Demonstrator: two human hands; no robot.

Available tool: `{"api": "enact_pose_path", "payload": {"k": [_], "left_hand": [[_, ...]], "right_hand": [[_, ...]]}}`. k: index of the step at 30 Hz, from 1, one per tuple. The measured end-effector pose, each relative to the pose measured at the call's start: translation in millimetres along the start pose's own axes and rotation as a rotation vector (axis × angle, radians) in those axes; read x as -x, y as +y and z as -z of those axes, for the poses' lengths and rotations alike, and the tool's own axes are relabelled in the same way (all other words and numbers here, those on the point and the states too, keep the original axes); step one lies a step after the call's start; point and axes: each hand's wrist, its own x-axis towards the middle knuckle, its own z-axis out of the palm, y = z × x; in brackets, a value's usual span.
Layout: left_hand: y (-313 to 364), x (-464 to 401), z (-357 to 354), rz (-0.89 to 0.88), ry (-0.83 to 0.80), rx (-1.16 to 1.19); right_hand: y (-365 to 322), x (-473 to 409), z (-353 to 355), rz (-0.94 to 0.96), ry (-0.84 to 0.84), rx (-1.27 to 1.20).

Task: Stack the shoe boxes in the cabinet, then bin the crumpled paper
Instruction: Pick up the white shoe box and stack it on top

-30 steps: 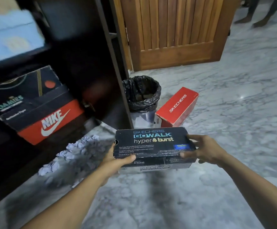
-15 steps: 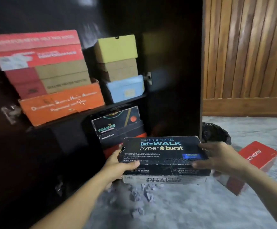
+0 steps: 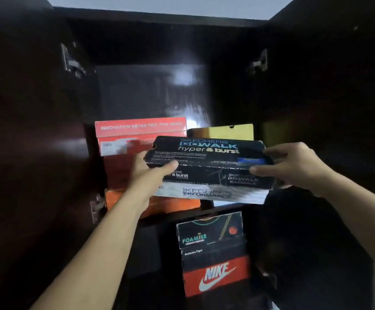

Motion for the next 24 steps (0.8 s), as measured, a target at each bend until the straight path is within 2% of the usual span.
{"api": "enact_pose_path", "payload": {"k": [7,10,16,18,24], "left_hand": [[82,-97,21,-0.161,0.156,0.074],[101,-136,28,-0.193,0.187,0.119],[104,-208,48,-0.207,0.314,0.076],[104,-228,61,-0.207,0.35,-0.021],[90,-262,87,-0.26,0.342,-0.176]], "right_hand": [[-97,-94,0,0.149,0.179,-0.12],[-128,-129,-14,0.143,0.211,-0.189],[-156,-193,-66,0.139,0.313,-0.253],[-164,-209,-83,0.117,0.312,-0.296],[-178,-248,-121,0.086,0.309,-0.302]]}}
